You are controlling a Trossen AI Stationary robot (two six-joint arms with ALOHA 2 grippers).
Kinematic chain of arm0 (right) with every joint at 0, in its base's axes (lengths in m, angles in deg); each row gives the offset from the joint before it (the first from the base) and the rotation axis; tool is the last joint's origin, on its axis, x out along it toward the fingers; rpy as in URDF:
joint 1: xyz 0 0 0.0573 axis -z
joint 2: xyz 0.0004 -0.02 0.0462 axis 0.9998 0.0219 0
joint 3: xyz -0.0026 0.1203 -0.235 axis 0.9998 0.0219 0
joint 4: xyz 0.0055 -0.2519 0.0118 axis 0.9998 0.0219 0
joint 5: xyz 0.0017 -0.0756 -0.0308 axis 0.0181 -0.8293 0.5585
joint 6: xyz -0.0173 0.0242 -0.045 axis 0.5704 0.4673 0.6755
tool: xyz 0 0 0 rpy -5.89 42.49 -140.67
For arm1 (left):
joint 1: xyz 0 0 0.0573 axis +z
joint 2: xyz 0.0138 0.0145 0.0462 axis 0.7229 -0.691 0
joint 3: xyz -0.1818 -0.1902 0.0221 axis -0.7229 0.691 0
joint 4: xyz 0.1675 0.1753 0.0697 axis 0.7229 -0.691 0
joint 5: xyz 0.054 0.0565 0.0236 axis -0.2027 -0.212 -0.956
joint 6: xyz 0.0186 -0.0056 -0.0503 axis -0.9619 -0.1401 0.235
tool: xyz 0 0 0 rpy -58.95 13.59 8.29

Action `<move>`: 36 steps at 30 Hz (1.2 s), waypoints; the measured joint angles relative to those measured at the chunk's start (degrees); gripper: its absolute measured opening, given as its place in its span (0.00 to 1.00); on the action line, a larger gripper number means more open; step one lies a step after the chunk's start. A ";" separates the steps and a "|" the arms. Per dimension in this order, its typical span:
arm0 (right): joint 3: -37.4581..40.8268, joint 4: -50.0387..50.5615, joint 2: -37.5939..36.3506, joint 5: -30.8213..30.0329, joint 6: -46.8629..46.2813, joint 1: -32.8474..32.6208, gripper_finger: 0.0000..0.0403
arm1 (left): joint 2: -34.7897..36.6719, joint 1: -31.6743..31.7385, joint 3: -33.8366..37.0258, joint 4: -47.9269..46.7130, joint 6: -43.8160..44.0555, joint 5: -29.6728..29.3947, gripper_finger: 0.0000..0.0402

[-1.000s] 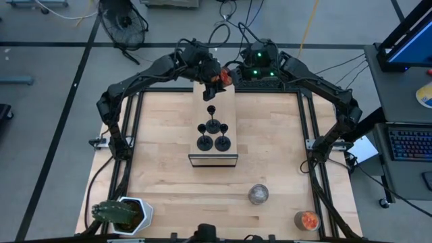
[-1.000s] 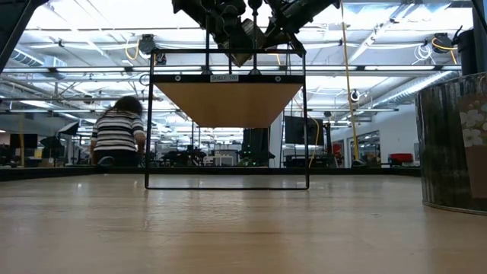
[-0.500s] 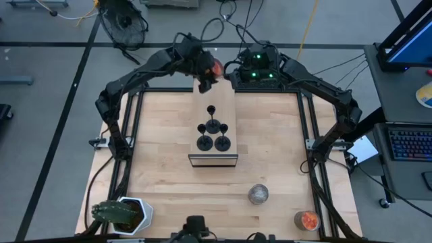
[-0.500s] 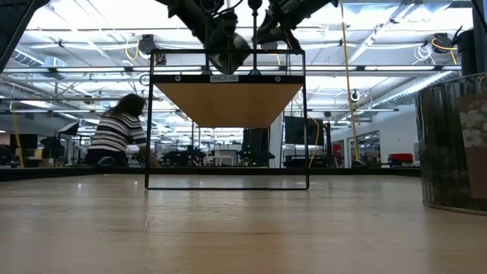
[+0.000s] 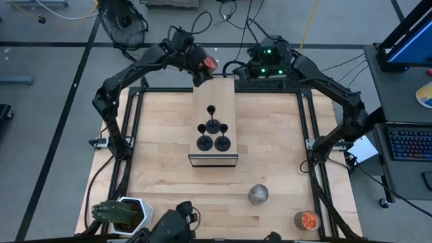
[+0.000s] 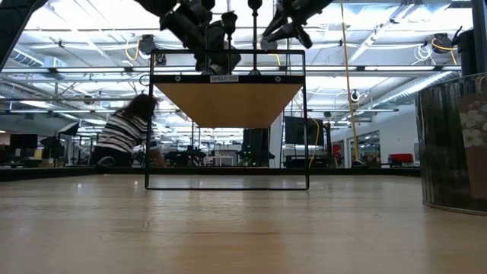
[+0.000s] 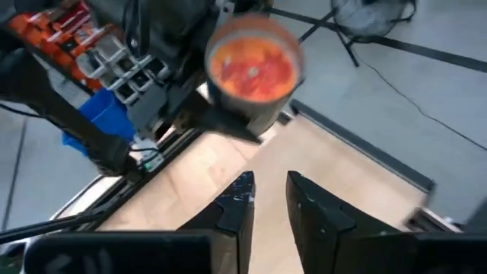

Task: Pick & Place candle stick holders
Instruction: Put the top orange scented candle on the shelf

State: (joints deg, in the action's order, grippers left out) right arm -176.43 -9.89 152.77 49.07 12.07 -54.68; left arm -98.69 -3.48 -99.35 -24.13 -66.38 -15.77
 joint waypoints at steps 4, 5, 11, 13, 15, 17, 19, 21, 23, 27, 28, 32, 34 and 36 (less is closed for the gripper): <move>0.00 3.32 -1.50 -0.12 1.66 0.80 0.16 | 0.00 1.46 4.89 3.08 2.37 5.67 0.87; 0.00 4.25 -1.69 -0.08 1.91 0.94 0.16 | 0.02 1.54 6.33 4.37 2.74 5.81 0.87; 0.04 6.68 -2.35 -0.28 2.97 1.11 0.16 | 0.43 1.66 12.47 12.80 4.88 6.93 0.87; 0.04 7.28 -2.35 -0.28 2.97 1.11 0.15 | 0.55 1.86 14.04 15.13 5.62 8.59 0.87; 0.04 7.33 -2.29 -0.27 2.99 1.11 0.15 | 0.52 2.16 15.53 15.34 5.79 9.08 0.87; 0.04 7.24 -2.30 -0.26 2.98 1.11 0.15 | 0.48 2.22 17.18 16.16 5.75 9.51 0.87; 0.04 7.22 -2.31 -0.25 2.99 1.11 0.15 | 0.48 2.18 19.01 18.48 6.04 10.04 0.87; 0.04 7.24 -2.31 -0.26 2.99 1.11 0.15 | 0.48 2.16 20.75 19.37 6.46 10.26 0.87; 0.04 7.24 -2.31 -0.24 3.01 1.11 0.15 | 0.46 2.10 22.32 20.70 6.88 10.27 0.87; 0.04 7.23 -2.31 -0.25 3.00 1.13 0.15 | 0.46 1.85 23.53 23.36 7.53 10.66 0.87; 0.04 7.23 -2.31 -0.24 3.01 1.13 0.15 | 0.46 1.70 23.72 23.83 7.53 10.49 0.87; 0.04 7.22 -2.31 -0.26 2.99 1.13 0.15 | 0.46 1.52 23.81 24.89 7.46 10.50 0.87; 0.04 7.22 -2.31 -0.25 2.99 1.13 0.15 | 0.46 1.48 23.81 24.40 7.11 10.53 0.87; 0.04 7.22 -2.31 -0.24 2.98 1.13 0.15 | 0.46 1.50 23.81 23.94 6.60 10.49 0.87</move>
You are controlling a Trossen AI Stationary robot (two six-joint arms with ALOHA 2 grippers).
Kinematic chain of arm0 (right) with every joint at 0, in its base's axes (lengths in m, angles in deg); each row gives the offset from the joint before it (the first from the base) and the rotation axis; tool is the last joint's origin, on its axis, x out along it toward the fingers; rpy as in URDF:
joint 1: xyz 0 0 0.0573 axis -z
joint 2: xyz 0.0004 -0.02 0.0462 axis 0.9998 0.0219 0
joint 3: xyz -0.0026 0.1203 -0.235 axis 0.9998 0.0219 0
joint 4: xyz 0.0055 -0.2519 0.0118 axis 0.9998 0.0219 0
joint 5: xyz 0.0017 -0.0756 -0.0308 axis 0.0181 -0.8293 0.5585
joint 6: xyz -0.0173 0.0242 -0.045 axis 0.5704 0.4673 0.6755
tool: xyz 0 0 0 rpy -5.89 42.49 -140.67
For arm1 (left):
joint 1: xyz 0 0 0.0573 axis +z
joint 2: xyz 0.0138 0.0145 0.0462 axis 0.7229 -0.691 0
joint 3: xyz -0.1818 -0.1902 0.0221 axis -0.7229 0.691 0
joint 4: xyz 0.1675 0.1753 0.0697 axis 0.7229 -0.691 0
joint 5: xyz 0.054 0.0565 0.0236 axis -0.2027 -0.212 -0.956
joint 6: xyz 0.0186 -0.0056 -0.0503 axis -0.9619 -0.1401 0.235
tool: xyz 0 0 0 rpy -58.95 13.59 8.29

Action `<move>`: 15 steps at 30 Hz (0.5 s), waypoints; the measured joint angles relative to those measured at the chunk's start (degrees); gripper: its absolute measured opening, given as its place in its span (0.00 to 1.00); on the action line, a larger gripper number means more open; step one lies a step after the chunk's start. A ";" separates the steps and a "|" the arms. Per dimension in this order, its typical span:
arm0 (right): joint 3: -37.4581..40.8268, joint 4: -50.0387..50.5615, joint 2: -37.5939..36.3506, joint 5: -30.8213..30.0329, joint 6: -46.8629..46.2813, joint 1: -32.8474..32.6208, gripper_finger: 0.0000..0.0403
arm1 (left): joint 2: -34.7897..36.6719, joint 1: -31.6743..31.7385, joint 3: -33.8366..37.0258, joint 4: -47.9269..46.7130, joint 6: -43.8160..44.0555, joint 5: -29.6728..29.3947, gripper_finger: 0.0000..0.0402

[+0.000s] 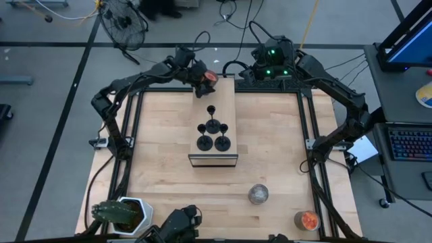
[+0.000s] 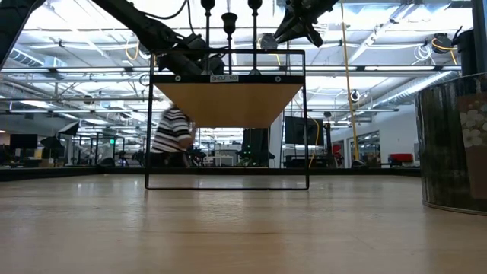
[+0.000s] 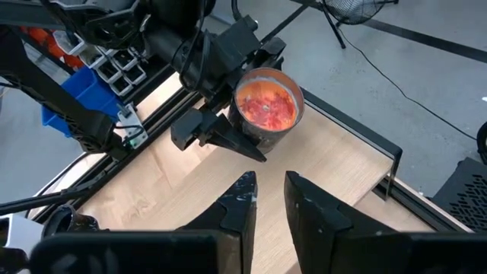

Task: Pick & Place candle stick holders
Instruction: Put the top orange scented candle on the shelf

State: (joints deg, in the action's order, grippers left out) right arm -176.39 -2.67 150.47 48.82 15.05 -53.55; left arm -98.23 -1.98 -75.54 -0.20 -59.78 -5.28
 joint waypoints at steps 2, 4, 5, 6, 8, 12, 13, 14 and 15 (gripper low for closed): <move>0.00 0.00 0.00 0.00 -0.01 0.00 0.15 | 0.00 0.02 0.00 0.06 -0.09 0.00 0.87; 0.00 -0.02 0.00 -0.02 -0.01 0.00 0.15 | 0.00 0.02 0.00 -0.17 -0.21 -0.05 0.87; 0.00 -0.02 0.00 -0.02 -0.01 0.00 0.15 | 0.00 0.02 0.00 -0.39 -0.22 -0.26 0.87; 0.00 -0.02 0.00 0.00 -0.01 0.00 0.15 | 0.00 0.02 0.00 -0.50 -0.22 -0.44 0.87; 0.00 -0.02 0.00 -0.01 -0.01 0.00 0.15 | 0.00 0.02 0.00 -0.42 -0.48 -0.44 0.87; 0.00 -0.02 0.00 0.01 -0.01 0.00 0.15 | 0.00 -0.13 0.91 0.79 -0.57 -0.48 0.87; 0.00 -0.02 0.00 0.01 -0.01 0.00 0.15 | 0.00 -0.13 1.55 1.43 -0.22 -0.48 0.87; 0.00 -0.02 0.00 0.01 -0.01 0.00 0.15 | 0.00 -0.13 2.24 2.40 0.28 -0.30 0.87; 0.00 -0.02 0.00 0.01 -0.01 0.00 0.15 | 0.00 -0.13 2.74 3.36 0.97 -0.25 0.87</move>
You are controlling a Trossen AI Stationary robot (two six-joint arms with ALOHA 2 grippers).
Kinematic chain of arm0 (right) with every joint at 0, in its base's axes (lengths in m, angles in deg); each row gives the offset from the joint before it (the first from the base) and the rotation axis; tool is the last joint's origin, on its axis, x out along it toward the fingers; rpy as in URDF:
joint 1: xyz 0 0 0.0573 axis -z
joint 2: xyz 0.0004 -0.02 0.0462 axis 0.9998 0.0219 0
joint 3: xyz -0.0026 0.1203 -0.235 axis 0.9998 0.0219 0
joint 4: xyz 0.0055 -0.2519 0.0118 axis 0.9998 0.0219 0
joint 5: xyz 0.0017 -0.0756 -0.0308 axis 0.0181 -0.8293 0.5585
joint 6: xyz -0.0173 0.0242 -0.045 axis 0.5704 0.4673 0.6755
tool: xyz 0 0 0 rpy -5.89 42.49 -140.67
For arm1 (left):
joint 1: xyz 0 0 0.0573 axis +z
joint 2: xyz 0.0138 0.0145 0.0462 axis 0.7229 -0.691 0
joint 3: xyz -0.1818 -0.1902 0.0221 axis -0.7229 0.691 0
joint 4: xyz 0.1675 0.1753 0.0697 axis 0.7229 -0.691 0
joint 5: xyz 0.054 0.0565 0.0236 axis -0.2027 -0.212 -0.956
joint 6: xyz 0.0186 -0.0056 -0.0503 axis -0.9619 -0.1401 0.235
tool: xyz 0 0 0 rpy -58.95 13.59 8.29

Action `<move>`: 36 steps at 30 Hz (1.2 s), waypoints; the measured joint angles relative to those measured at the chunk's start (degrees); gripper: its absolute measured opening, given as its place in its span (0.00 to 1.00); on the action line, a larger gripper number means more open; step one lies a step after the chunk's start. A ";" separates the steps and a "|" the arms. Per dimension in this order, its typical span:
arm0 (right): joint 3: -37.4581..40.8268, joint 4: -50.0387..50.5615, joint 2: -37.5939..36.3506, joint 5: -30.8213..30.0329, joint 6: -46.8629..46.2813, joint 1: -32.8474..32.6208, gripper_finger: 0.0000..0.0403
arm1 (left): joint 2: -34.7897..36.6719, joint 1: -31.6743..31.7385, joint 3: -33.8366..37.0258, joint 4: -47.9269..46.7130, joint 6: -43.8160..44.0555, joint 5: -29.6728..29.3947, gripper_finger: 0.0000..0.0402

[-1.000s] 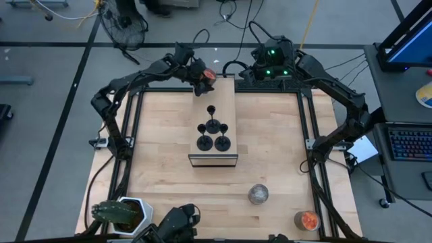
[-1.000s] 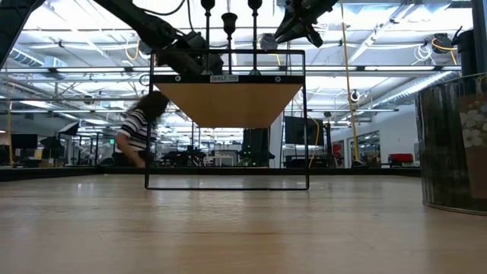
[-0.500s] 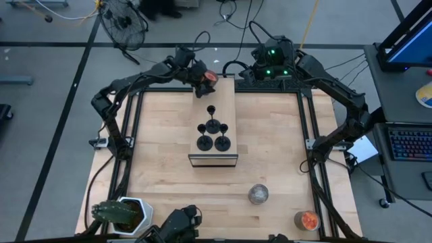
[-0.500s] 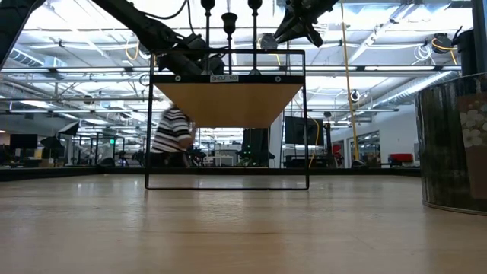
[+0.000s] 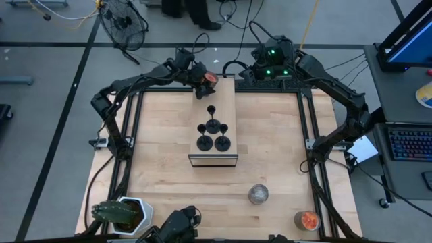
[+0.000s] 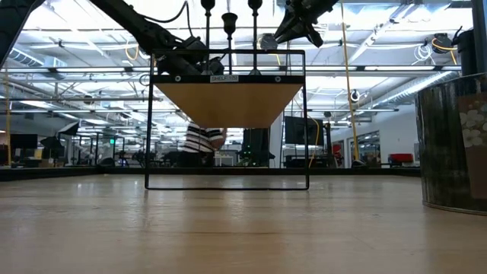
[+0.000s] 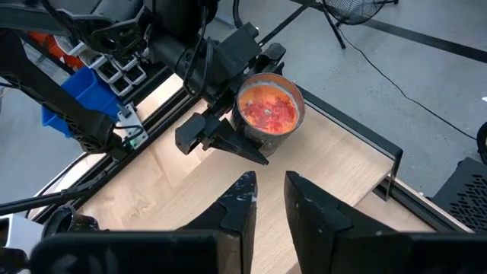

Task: Pick & Place candle stick holders
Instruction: Put the top orange scented candle on the shelf

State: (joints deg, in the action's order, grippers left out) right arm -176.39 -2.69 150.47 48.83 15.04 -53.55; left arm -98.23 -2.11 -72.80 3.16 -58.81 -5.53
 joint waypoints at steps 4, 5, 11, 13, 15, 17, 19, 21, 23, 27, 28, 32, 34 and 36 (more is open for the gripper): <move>0.00 0.00 0.01 0.00 0.00 0.02 0.15 | 0.02 -0.14 0.76 1.54 0.99 0.03 0.87; 0.00 0.00 0.02 0.00 0.00 0.02 0.15 | 0.02 -0.21 0.80 1.66 1.16 0.02 0.87; 0.00 0.00 0.02 0.00 0.00 0.00 0.15 | 0.02 -0.23 0.90 0.84 2.46 -1.33 0.95; 0.00 -0.04 0.02 0.00 0.00 0.02 0.15 | 0.02 -0.17 0.92 0.81 2.87 -1.43 0.96; 0.00 -0.33 0.02 0.00 0.00 0.02 0.15 | 0.02 -0.17 0.93 0.83 2.96 -1.41 0.95; 0.00 -0.55 0.02 0.01 0.00 0.01 0.15 | 0.02 -0.17 0.91 0.34 2.94 -1.39 0.93; 0.00 -0.52 0.02 0.02 0.00 0.00 0.15 | 0.04 -0.17 0.87 -0.42 2.88 -1.26 0.91; 0.00 -0.48 0.04 0.02 0.00 0.00 0.15 | 0.04 -0.17 0.84 -1.09 2.89 -1.26 0.91; 0.00 -0.48 0.04 0.04 0.00 0.00 0.15 | 0.04 -0.17 0.84 -1.61 2.91 -1.24 0.91; 0.00 -0.46 0.04 0.07 0.00 -0.02 0.15 | 0.04 -0.17 0.92 -3.84 3.03 -1.14 0.97; 0.00 -0.46 0.04 0.07 0.00 -0.02 0.15 | 0.05 -0.17 0.88 -4.46 2.99 -1.30 0.98; 0.00 -0.46 0.04 0.11 0.00 -0.02 0.15 | 0.14 -0.22 0.80 -7.68 1.43 -2.20 0.98; 0.00 -0.46 0.04 0.11 0.00 -0.02 0.15 | 0.15 -0.21 0.80 -8.04 1.39 -2.33 0.97; 0.00 -0.46 0.04 0.11 0.00 -0.02 0.15 | 0.15 -0.17 0.80 -8.11 1.39 -2.33 0.96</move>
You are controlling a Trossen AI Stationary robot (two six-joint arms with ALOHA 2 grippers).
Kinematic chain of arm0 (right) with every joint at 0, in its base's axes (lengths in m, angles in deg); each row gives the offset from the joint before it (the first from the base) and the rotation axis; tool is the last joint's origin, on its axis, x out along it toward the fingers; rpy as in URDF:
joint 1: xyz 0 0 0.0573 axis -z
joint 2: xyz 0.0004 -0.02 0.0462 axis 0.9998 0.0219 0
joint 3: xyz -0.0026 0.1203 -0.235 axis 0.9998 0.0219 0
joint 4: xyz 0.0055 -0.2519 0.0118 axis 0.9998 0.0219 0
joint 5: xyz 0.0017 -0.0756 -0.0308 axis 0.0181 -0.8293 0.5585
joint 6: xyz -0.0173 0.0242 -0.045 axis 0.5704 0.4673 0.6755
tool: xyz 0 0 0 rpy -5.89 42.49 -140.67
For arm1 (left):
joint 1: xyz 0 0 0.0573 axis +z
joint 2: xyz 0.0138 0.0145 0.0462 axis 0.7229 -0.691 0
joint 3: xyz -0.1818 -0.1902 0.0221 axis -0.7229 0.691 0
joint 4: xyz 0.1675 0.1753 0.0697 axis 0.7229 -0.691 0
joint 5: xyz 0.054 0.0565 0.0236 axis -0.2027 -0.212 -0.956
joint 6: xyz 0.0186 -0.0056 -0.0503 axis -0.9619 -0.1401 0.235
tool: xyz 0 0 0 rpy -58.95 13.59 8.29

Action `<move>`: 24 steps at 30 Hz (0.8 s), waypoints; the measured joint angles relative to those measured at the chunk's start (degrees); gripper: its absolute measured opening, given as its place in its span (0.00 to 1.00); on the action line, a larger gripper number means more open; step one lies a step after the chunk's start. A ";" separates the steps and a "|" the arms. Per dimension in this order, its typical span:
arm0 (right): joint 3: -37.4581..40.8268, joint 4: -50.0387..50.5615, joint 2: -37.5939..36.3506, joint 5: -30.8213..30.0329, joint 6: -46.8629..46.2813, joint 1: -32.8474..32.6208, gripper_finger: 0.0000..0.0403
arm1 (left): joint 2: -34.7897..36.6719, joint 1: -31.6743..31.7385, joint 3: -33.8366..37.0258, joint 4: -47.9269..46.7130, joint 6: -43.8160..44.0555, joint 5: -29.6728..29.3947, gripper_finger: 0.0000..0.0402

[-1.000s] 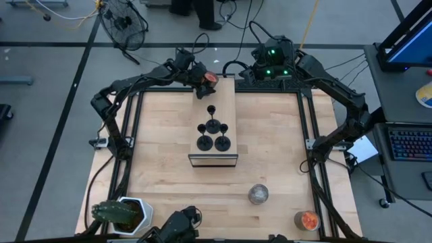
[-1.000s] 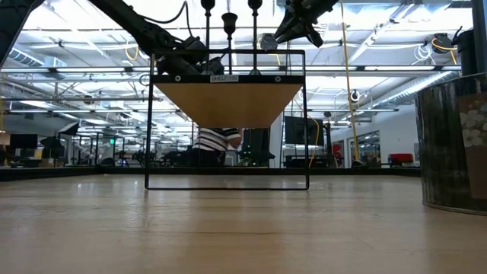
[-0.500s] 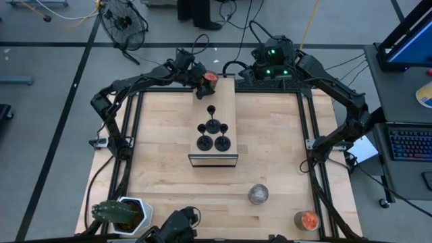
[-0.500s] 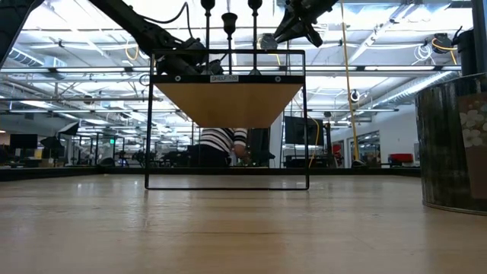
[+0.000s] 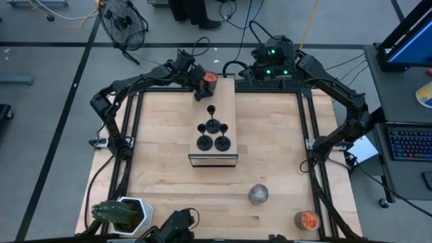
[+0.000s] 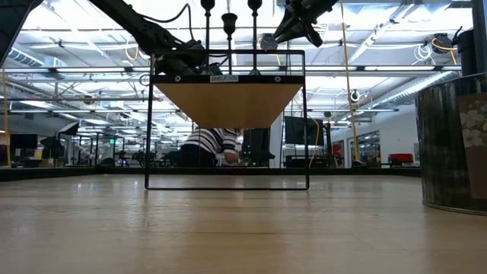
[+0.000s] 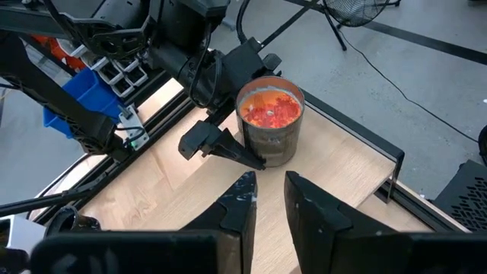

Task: Pick & Place candle stick holders
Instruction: Put the top orange scented candle on the shelf

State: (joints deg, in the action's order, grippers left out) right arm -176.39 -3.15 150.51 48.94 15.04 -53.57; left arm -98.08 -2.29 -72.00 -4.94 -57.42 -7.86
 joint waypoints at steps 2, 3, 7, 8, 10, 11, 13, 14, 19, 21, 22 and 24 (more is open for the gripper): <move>0.00 0.00 0.00 0.00 0.00 0.00 0.15 | 0.54 0.12 0.00 -0.64 0.00 -0.40 0.96; 0.00 0.00 0.00 0.00 0.00 0.00 0.15 | 0.85 0.22 0.00 -1.04 -0.18 -0.61 0.96; 0.00 -0.02 0.00 0.00 0.00 0.00 0.15 | 3.01 1.11 0.13 -3.31 -1.97 -2.37 0.96; 0.00 -0.04 0.00 0.00 0.00 0.00 0.15 | 3.69 1.37 0.24 -4.45 -2.28 -2.47 0.97; 0.00 -0.44 0.00 0.00 0.00 0.00 0.15 | 4.46 1.62 0.22 -4.20 -2.49 -2.69 0.98; 0.00 -0.59 0.00 0.01 0.00 -0.01 0.15 | 4.71 1.74 0.22 -4.44 -2.51 -2.92 0.98; 0.00 -0.98 0.00 0.09 0.00 -0.02 0.15 | 4.89 1.76 0.22 -5.04 -2.57 -2.94 0.99; 0.00 -1.20 0.00 0.09 0.00 -0.02 0.15 | 4.90 1.70 0.22 -5.20 -2.58 -2.88 0.99; 0.00 -1.35 0.00 0.11 0.00 -0.02 0.15 | 4.66 0.96 0.20 -5.96 -3.62 -2.91 0.99; 0.00 -1.35 0.00 0.12 0.00 -0.02 0.15 | 4.66 0.96 0.16 -6.05 -3.46 -3.70 0.99; 0.00 -1.35 0.00 0.12 0.00 -0.02 0.15 | 4.66 0.96 0.13 -6.05 -3.42 -4.03 0.99; 0.00 -1.31 0.00 0.13 0.00 -0.02 0.15 | 4.66 1.22 0.11 -6.07 -3.07 -4.42 0.99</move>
State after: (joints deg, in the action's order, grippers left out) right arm -176.39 -4.47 150.51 49.07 15.04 -53.59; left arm -93.42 -1.06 -71.89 -11.01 -60.49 -12.28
